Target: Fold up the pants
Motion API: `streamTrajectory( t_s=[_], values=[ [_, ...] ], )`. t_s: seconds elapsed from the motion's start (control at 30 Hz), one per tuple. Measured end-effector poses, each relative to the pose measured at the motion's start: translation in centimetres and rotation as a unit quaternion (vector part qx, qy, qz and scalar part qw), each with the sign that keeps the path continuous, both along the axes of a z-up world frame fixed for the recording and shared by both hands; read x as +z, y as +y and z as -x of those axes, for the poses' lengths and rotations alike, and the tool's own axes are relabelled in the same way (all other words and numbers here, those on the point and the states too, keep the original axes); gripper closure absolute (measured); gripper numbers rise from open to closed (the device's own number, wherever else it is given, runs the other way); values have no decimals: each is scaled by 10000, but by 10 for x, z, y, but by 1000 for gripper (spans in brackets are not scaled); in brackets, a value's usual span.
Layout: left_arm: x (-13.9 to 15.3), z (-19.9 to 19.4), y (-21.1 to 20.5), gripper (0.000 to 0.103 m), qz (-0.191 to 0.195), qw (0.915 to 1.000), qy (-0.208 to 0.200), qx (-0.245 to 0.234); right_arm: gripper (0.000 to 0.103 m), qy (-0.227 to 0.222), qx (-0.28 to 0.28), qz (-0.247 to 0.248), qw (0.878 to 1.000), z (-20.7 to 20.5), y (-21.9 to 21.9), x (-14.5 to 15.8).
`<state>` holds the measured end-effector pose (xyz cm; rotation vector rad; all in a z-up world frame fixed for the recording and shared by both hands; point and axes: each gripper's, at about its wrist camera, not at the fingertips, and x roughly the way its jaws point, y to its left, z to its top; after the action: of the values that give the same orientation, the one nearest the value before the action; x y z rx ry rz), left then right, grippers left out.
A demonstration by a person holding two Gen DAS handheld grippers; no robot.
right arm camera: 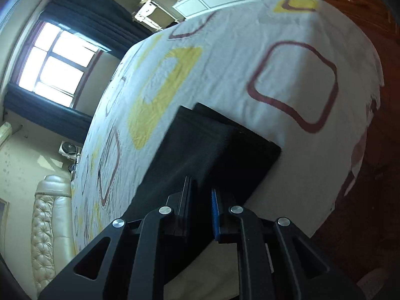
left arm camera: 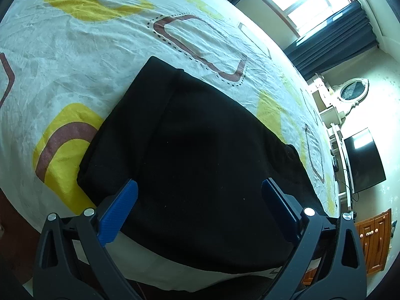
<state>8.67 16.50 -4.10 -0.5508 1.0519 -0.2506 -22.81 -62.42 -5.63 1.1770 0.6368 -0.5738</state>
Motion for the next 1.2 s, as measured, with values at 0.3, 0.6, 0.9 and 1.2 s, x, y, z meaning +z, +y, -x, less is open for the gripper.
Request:
streamTrajectory(
  t_s=[0.3,0.6,0.9,1.2],
  values=[
    [23,9,-11,4,-75,9999,-74,-32,80,-857,-543,-510,9935,15,-5,-28],
    [67,67,-118,4,2126,9681,-552,-1209,65,-1400,2,-957,9855,-2,72,-17],
    [0,84,-270,4,2598,9474,725,-1724,65,-1763,781,-2354,9526,-53,155,-65],
    [-15,87,-318,4,2440,9517,527,-1786,59,-1894,848,-2417,9479,-64,160,-73]
  ],
)
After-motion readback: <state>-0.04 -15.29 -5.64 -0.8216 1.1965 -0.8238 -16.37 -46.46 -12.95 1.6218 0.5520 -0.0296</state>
